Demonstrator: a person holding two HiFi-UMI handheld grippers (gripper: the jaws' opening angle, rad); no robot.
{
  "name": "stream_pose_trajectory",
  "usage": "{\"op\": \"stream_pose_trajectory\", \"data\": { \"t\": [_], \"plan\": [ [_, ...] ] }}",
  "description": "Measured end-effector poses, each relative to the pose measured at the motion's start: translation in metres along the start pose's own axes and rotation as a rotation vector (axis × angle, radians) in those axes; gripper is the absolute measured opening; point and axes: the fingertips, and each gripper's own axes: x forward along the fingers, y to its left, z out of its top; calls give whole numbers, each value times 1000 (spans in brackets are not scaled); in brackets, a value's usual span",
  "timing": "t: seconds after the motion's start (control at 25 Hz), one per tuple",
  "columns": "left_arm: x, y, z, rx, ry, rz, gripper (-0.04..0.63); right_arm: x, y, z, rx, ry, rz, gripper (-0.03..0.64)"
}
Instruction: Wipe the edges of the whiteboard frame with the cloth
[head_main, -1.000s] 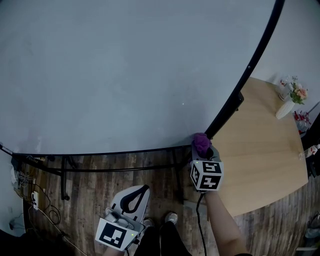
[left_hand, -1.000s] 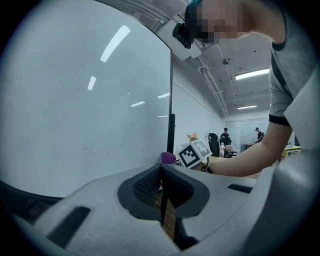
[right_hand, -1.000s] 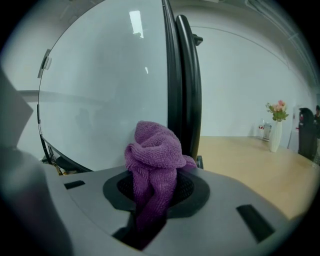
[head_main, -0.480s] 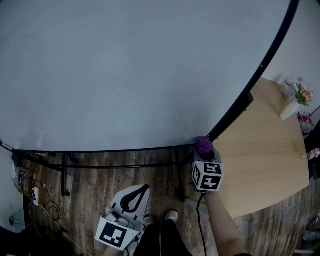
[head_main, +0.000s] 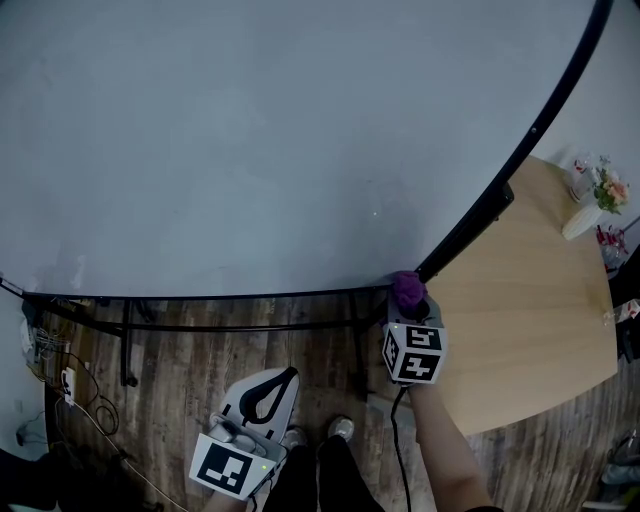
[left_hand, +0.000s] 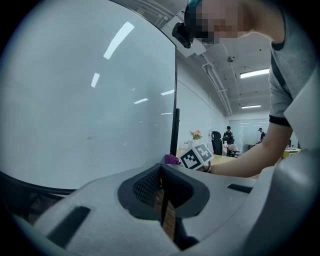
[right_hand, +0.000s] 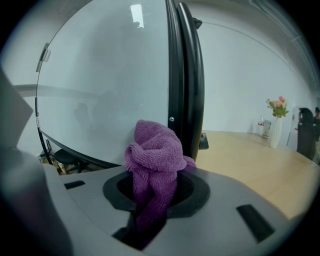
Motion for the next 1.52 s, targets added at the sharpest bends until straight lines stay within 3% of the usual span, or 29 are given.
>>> {"op": "stream_pose_trajectory", "data": {
  "t": [0.2, 0.72, 1.52],
  "plan": [
    [-1, -3, -1, 1, 5, 2, 17, 5, 1, -15, 32, 49, 21, 104],
    [6, -7, -4, 0, 14, 21, 17, 9, 1, -19, 11, 43, 42, 104],
    [8, -11, 2, 23, 31, 64, 17, 16, 8, -48, 74, 108, 107, 104]
  ]
}}
